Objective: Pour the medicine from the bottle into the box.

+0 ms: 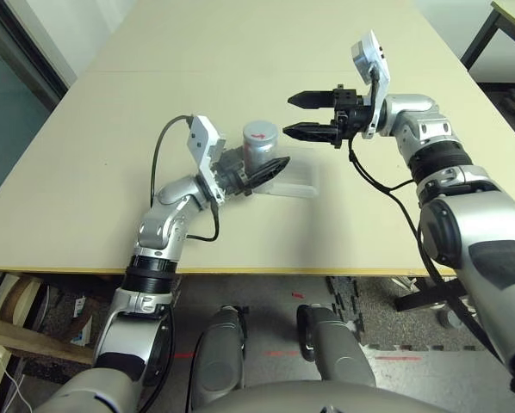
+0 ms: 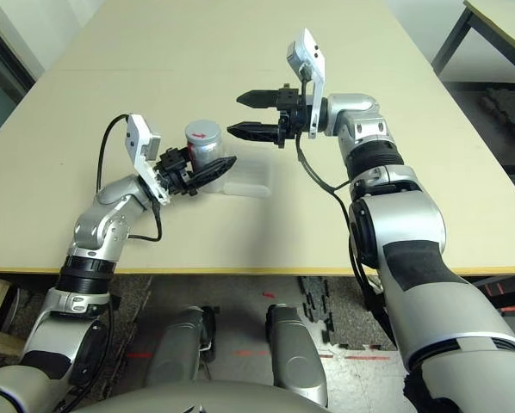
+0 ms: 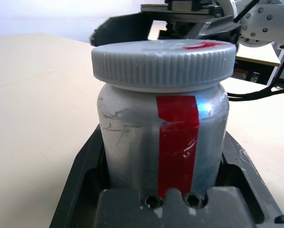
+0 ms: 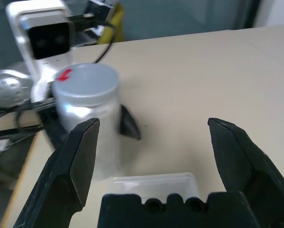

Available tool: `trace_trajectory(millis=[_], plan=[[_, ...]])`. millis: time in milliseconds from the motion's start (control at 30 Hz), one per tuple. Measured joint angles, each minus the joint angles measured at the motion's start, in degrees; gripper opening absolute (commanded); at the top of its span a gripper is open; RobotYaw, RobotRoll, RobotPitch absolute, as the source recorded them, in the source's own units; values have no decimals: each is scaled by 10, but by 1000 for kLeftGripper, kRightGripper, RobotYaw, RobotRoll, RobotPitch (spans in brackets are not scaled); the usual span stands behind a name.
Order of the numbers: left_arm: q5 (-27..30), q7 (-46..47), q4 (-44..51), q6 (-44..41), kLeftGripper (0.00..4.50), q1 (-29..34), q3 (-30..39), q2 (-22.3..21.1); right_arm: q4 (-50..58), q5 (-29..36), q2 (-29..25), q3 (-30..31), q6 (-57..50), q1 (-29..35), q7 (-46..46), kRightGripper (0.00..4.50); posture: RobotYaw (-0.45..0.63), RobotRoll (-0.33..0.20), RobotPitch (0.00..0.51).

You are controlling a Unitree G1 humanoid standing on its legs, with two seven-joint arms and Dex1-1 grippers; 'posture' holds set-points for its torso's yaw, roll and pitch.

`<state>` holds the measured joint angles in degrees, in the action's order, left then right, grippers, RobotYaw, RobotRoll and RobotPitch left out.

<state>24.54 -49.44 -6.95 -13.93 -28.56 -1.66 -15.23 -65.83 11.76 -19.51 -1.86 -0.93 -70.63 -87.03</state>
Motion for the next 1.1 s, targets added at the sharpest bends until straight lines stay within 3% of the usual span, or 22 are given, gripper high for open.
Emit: trace_trajectory(millis=[200, 833, 933, 1067, 1100], plan=[[0, 0, -2, 1, 2713, 0, 1, -4, 31, 14, 1, 9, -21, 5, -48, 4500, -33, 0, 143], [-1, -5, -7, 6, 2713, -4, -6, 3, 67, 26, 65, 13, -30, 17, -40, 4500, -30, 0, 138], [-1, -5, -7, 6, 2713, -4, -6, 3, 67, 25, 67, 13, -29, 17, -38, 3875, -31, 0, 139], [-2, -4, -7, 7, 2713, -4, -6, 3, 67, 25, 69, 13, -30, 16, -39, 2581, -33, 0, 140], [-2, -4, -7, 8, 2713, -4, -6, 2, 67, 25, 69, 13, -30, 16, -39, 2579, -33, 0, 140]])
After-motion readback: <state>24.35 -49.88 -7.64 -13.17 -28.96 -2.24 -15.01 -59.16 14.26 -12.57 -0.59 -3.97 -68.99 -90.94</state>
